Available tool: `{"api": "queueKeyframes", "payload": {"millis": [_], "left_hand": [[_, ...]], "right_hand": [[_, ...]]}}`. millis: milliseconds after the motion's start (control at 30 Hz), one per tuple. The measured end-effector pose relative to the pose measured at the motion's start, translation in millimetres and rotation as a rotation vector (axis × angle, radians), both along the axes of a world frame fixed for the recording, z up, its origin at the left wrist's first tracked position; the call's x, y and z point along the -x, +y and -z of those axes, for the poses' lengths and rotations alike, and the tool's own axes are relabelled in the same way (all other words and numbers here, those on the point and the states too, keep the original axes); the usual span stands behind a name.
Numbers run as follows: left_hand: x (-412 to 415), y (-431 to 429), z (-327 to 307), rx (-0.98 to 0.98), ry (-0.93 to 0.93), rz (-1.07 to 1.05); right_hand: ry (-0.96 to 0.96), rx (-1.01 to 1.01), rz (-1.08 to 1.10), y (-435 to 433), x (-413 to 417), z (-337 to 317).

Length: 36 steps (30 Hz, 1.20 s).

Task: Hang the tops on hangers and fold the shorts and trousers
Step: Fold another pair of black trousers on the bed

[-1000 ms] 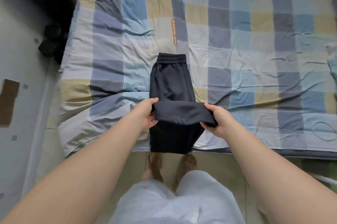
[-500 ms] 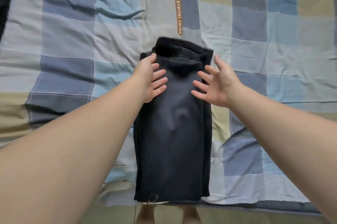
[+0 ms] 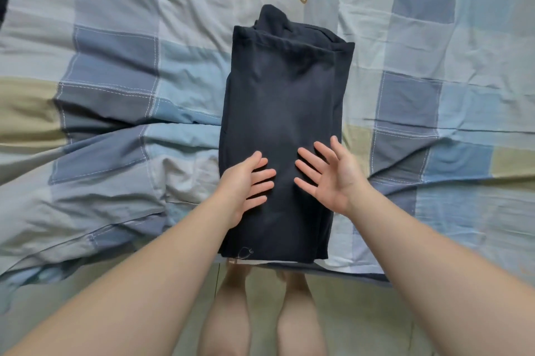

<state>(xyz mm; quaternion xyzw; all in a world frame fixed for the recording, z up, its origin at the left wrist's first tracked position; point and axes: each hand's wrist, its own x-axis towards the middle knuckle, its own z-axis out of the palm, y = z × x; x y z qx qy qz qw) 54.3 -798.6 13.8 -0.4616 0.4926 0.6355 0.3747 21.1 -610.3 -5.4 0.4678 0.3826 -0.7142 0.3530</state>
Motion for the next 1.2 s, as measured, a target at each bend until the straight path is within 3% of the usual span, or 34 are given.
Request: {"api": "queueKeyframes", "payload": {"millis": [233, 367, 533, 700, 900, 1200], "left_hand": [[-103, -2, 20, 0.069, -0.196, 0.133], [-146, -11, 33, 0.241, -0.350, 0.155], [-174, -24, 49, 0.507, -0.207, 0.261], [-158, -25, 60, 0.444, 0.008, 0.295], [-143, -23, 55, 0.373, -0.044, 0.453], [-145, -11, -10, 0.232, -0.052, 0.315]], "right_hand": [[-0.145, -0.065, -0.058, 14, -103, 20], [-0.277, -0.246, -0.189, 25, -158, 34], [-0.243, -0.476, -0.381, 35, -192, 50], [-0.202, -0.385, -0.459, 40, -191, 60], [-0.201, -0.307, -0.476, 36, -175, 52], [-0.164, -0.290, -0.241, 44, -150, -16]]}}
